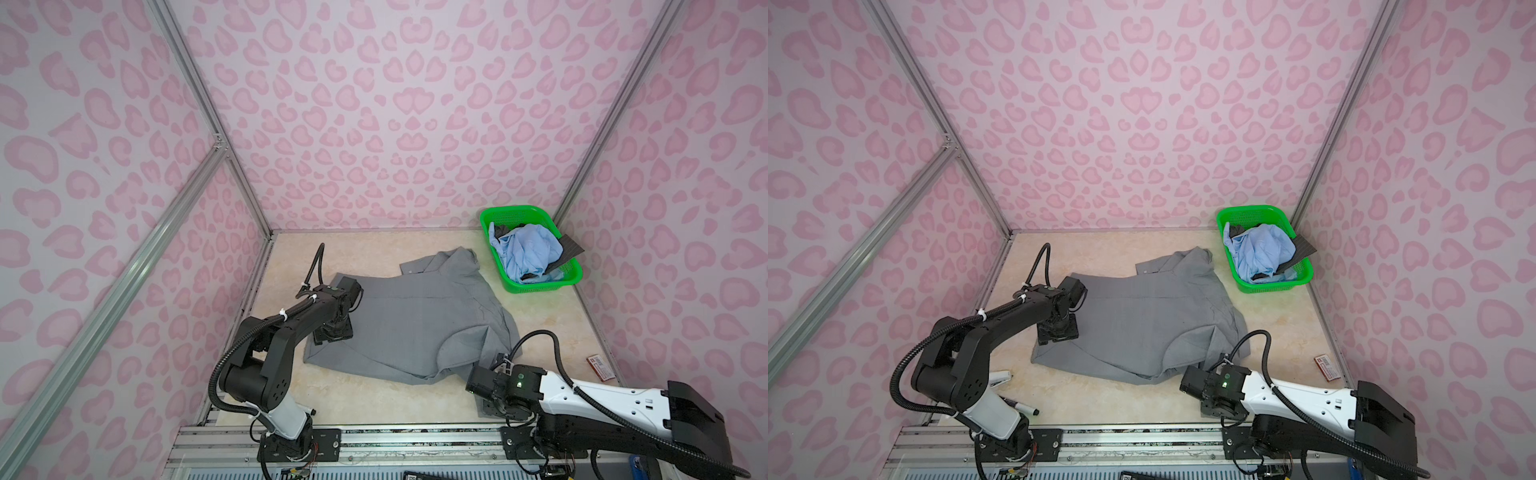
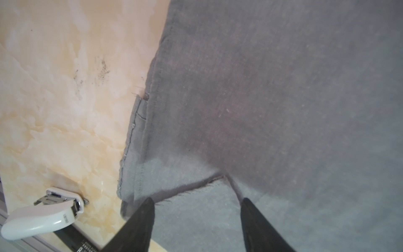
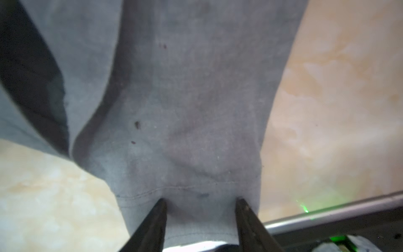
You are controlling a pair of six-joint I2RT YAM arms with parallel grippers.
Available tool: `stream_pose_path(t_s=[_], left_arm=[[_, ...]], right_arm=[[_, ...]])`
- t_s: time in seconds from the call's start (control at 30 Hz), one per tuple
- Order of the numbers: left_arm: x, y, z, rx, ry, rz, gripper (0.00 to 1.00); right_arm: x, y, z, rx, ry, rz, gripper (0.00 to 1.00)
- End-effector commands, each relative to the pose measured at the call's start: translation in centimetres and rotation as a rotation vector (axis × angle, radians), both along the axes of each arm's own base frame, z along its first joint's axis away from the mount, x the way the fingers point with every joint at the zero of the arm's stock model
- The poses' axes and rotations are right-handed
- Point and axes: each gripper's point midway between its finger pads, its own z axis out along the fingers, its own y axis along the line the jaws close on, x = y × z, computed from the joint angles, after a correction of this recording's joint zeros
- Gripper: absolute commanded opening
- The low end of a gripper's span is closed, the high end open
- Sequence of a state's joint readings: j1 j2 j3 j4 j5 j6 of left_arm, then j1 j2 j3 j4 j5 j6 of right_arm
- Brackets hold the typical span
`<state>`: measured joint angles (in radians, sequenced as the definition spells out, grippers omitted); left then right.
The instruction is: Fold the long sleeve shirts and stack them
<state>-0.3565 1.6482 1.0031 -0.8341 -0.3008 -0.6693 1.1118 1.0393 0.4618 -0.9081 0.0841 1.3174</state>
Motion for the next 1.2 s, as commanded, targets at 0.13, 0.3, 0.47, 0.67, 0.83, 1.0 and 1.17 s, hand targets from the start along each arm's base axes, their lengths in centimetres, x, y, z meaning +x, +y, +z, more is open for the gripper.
stream_pose_path(t_s=[0.13,0.3,0.47,0.67,0.83,1.0,1.17], left_arm=[[-0.3,0.2,-1.0,0.002,0.021,-0.006,0.50],[-0.2,0.0,-1.1,-0.011,0.023,-0.004,0.48],[-0.2,0.2,-0.6,-0.013,0.005,-0.001,0.43],[0.3,0.4,-0.6,0.004,0.005,-0.001,0.57],[1.1,-0.8,0.5,-0.043,-0.039,-0.019,0.61],[0.7,-1.5,-0.1,-0.023,-0.024,-0.054,0.62],[0.6,-1.6,-1.5,-0.010,0.025,-0.060,0.54]], right_arm=[[-0.6,0.3,-1.4,0.071,0.008,-0.006,0.29],[-0.4,0.5,-1.4,0.083,-0.002,0.007,0.07],[0.6,1.0,0.2,0.079,-0.045,0.037,0.00],[3.1,1.4,4.2,0.051,-0.178,0.096,0.00],[4.4,1.5,6.4,0.044,-0.257,0.123,0.00],[4.6,1.8,6.5,0.070,-0.273,0.126,0.00],[4.6,2.2,6.5,0.080,-0.269,0.131,0.00]])
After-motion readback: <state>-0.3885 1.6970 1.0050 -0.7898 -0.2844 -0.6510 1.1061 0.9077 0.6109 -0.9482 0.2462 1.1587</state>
